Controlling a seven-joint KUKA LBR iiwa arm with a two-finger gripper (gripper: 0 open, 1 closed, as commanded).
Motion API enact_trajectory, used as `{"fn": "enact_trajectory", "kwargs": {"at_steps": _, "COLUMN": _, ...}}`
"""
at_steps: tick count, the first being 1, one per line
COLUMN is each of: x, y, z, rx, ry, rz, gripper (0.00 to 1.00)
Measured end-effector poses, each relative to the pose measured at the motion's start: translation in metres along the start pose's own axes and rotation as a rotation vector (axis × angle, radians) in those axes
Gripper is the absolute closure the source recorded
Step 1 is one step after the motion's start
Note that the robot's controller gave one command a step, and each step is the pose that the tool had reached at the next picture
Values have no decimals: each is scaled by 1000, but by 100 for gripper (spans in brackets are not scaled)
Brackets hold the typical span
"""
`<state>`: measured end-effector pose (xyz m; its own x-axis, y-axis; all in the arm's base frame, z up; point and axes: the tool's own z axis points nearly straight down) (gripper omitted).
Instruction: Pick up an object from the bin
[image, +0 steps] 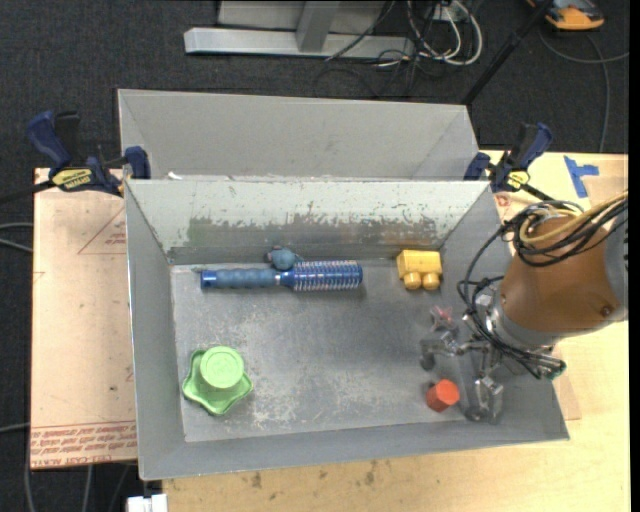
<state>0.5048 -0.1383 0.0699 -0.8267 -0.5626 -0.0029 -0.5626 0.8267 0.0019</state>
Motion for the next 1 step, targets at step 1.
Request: {"fn": "enact_trajectory", "kwargs": {"at_steps": 1, "x": 2, "y": 27, "z": -3, "rx": 14, "ry": -11, "rz": -235, "gripper": 0}}
